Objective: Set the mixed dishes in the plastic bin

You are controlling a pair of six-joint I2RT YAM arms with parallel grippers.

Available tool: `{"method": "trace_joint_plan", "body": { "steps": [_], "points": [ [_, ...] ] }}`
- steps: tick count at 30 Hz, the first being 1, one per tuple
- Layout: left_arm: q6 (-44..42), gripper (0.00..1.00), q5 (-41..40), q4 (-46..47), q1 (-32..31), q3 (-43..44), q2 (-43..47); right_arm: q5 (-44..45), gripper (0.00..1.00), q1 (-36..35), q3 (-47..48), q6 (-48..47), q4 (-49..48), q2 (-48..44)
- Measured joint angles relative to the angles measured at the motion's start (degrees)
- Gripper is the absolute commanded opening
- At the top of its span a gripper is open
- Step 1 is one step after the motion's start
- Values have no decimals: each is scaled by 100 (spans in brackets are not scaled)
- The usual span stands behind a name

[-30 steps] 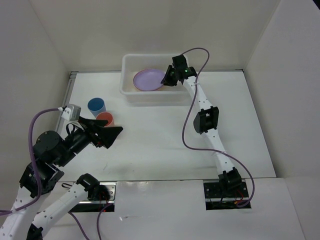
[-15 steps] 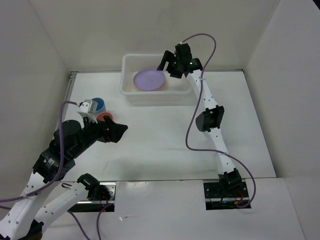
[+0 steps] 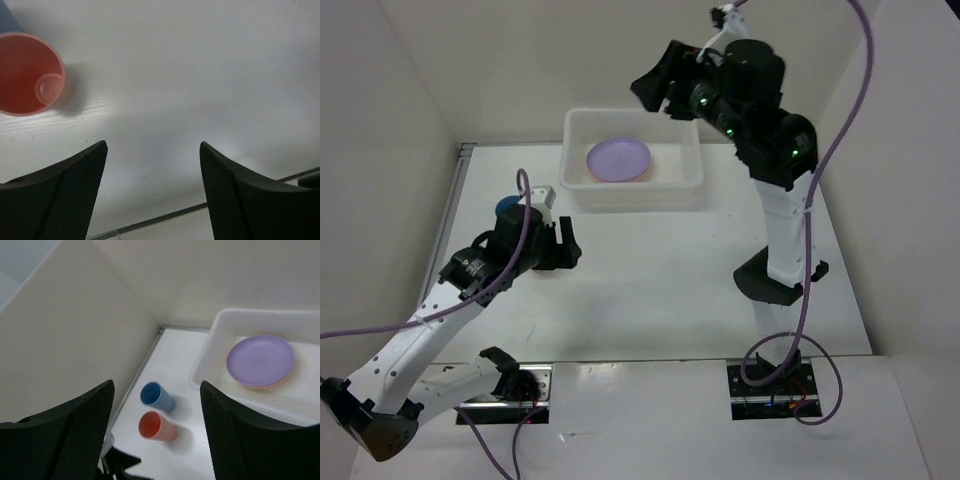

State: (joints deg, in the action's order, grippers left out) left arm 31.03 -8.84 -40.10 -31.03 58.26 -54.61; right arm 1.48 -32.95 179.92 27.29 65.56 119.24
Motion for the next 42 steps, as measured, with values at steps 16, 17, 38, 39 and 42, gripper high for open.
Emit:
{"method": "trace_joint_plan", "body": {
  "steps": [16,17,38,39,42],
  "points": [
    [50,92,-1827,116,42,1635,1954,1314,79,-1641,-3515,546,833,-1080],
    [44,92,-1906,111,42,1617,1926,1381,79,-1709,-4103,627,793,-1506],
    [-1016,86,-931,-94,706,1287,-1447,348,75,-229,-11224,1010,-1005,-5552],
    [-1045,86,-874,-98,793,1287,-1532,295,75,-229,-11350,1014,-1080,-5622],
    [-1187,86,-678,-101,1084,1287,-1773,142,75,-203,-11628,1014,-1252,-5805]
  ]
}}
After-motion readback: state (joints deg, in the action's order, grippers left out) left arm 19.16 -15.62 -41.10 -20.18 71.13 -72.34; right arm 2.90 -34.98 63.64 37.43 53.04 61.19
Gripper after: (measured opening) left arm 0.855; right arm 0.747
